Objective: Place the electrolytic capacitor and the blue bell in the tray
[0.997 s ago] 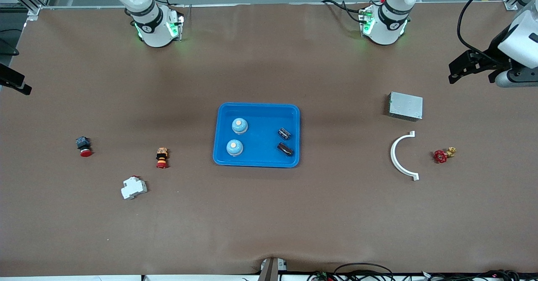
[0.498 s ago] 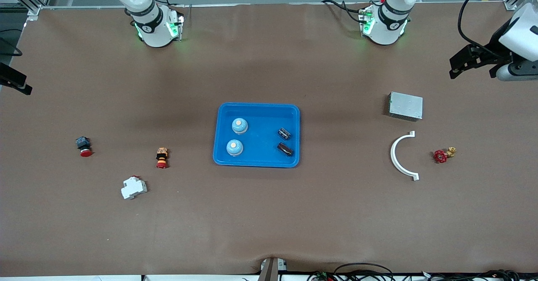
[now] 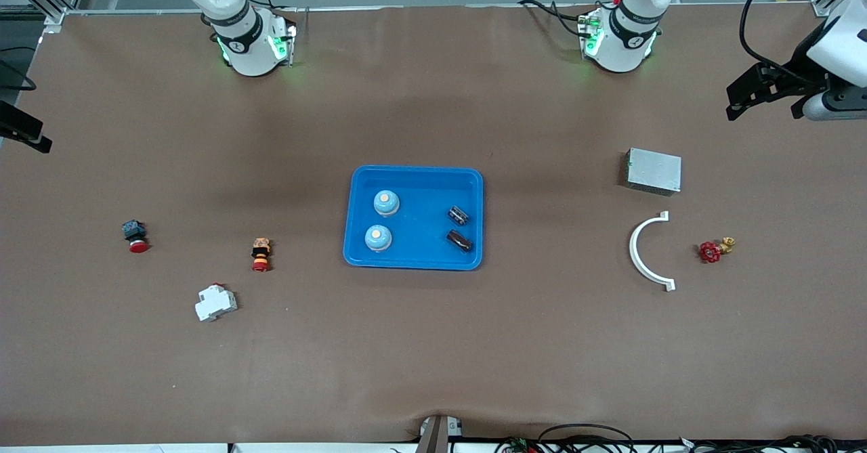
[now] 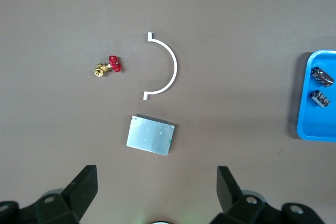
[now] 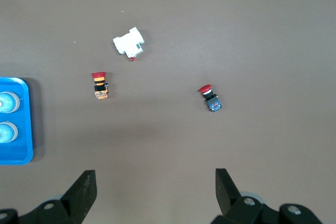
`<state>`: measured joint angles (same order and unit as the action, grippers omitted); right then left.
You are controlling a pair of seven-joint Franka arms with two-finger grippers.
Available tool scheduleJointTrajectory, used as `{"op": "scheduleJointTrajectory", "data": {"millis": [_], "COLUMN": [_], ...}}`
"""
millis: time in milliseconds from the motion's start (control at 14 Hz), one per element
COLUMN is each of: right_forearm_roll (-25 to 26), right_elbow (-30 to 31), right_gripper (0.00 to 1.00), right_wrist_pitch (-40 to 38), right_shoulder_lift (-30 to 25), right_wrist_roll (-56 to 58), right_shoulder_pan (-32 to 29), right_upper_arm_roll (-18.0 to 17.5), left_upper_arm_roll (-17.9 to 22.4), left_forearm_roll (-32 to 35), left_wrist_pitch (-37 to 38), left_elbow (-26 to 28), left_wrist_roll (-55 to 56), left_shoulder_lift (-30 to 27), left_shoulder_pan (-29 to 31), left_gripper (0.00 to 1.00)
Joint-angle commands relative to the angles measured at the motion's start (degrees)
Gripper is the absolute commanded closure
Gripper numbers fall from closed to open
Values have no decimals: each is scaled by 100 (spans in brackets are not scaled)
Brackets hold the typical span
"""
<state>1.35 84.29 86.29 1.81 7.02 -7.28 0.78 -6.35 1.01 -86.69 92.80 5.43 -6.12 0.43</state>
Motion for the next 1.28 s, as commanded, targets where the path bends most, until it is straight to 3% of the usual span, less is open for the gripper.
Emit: {"op": "scheduleJointTrajectory", "data": {"millis": [0, 427, 1210], "right_forearm_roll": [32, -241, -241], "right_elbow": [35, 35, 52], "right_gripper": [0, 0, 0], "right_wrist_pitch": [-25, -7, -7], "right_shoulder_lift": [-67, -67, -75], "right_wrist_roll": [36, -34, -34], "right_shoulder_pan": [-19, -63, -72], "right_upper_arm_roll": [1, 28, 28], "left_upper_arm_roll": [-24, -24, 2], "left_forearm_roll": [-31, -92, -92], "left_wrist_pitch": [21, 21, 3], "left_elbow": [98, 106, 98], "left_wrist_roll": [-209, -209, -200], "left_shoulder_lift": [-135, -135, -135], "left_shoulder_pan": [54, 54, 54], "left_gripper": [0, 0, 0]}}
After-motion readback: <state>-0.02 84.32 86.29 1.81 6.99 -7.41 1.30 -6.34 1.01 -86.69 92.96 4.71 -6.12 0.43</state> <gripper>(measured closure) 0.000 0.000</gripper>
